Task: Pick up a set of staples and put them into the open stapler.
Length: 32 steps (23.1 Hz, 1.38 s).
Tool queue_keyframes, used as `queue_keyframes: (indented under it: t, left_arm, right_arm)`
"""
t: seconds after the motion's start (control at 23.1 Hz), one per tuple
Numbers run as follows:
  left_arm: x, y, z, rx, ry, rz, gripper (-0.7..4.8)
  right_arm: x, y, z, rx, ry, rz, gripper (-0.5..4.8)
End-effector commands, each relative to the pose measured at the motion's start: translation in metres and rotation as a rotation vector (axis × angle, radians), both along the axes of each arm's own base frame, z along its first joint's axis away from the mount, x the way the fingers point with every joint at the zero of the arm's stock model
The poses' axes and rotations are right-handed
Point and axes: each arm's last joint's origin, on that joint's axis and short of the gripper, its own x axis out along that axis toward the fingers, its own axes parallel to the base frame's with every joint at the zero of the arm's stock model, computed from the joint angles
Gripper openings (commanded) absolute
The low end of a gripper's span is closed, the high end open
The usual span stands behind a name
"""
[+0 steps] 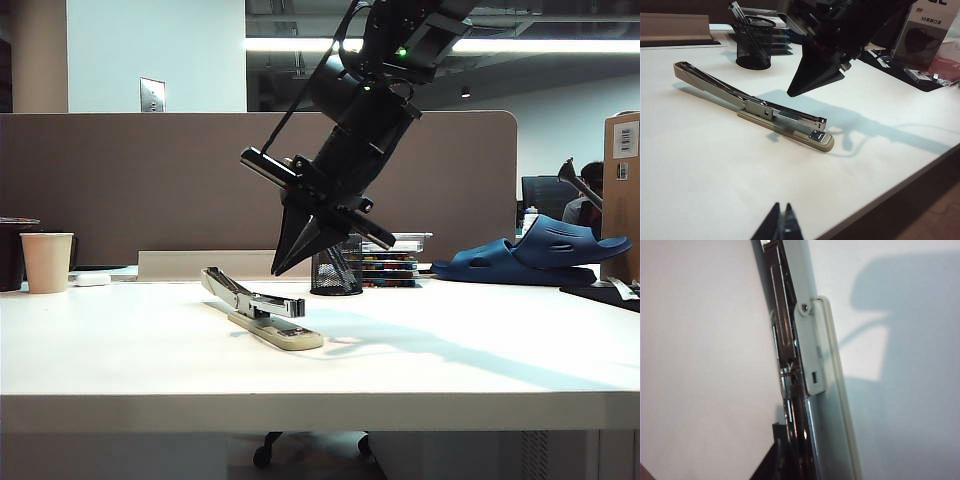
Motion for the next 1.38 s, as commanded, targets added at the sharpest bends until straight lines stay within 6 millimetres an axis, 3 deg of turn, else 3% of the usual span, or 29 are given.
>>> queue_keyframes:
  t: [0.04,0.3,0.65,0.86,1.38]
  left_arm:
    - [0.000,0.000,-0.001,0.001,0.007,0.004,-0.06]
    - [0.000,0.000,-0.001,0.002,0.007,0.005,-0.06]
    - [0.000,0.001,-0.001,0.004,0.006,0.018,-0.06]
    - [0.002,0.003,-0.001,0.016,0.007,0.115,-0.06]
    - [0.005,0.011,-0.001,0.058,0.003,0.431,-0.06]
  right_arm:
    - [0.001,0.002,0.008,0.035,-0.051,0.036,0.03]
    - [0.003,-0.012,0.032,0.035,-0.162,0.062,0.02]
    - [0.004,-0.056,0.088,-0.029,-0.395,0.037,-0.01]
    - [-0.001,-0.079,0.117,-0.087,-0.507,-0.018,-0.01]
    - [-0.005,-0.146,0.162,-0.160,-0.635,-0.248,-0.02]
